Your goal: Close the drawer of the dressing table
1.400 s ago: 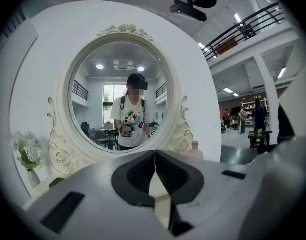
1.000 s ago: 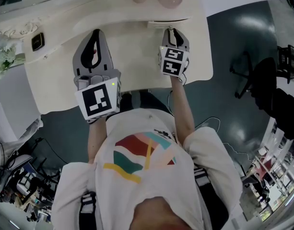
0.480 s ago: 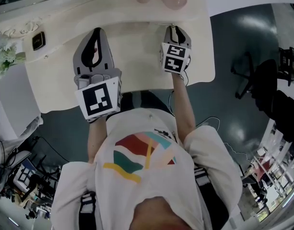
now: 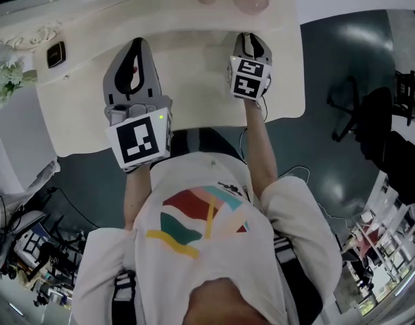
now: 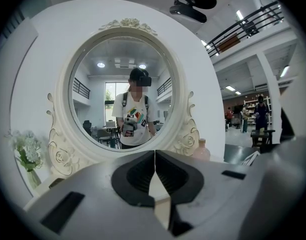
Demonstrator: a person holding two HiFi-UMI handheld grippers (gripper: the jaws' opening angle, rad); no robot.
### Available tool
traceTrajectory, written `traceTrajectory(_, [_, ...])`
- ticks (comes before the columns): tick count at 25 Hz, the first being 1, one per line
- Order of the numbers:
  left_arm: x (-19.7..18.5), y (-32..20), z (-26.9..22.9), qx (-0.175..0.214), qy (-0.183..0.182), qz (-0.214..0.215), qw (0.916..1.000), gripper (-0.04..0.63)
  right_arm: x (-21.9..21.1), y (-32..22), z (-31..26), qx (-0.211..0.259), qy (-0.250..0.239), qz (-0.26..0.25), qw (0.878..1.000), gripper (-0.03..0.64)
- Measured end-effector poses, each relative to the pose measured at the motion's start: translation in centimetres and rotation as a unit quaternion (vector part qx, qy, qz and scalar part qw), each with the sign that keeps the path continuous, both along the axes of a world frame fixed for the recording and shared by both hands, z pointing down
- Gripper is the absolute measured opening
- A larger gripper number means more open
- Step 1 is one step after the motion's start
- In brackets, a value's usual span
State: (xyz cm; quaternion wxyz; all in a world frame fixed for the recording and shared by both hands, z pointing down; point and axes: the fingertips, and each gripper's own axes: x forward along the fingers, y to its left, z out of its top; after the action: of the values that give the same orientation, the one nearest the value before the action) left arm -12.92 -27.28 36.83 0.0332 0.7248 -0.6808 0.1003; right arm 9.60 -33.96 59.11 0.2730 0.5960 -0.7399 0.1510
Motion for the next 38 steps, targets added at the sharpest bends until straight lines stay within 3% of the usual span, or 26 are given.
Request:
traceTrajectory(12, [0.6,1.3,-0.3,-0.005,-0.013,0.013,0.9998,0.006,0.2,-0.2,0.0,0.005,-0.011,-0.007,1.000,0.090])
traceTrajectory(19, [0.5,2.0,-1.6,0.017,0.000,0.003,0.9998,0.006,0.8,0.6,-1.0,0.008,-0.021,0.002,1.000,0.109])
traceTrajectory(25, [0.6,3.2,-2.6,0.031,0.003,0.007,0.9995,0.006,1.2,1.1,-4.8,0.053,-0.010,0.011,0.998,0.007])
traceTrajectory(38, [0.6,6.2,-7.1,0.084,0.015,0.006,0.9963,0.006,-1.0,2.7,-20.2,0.192,-0.038,-0.022,0.980,0.000])
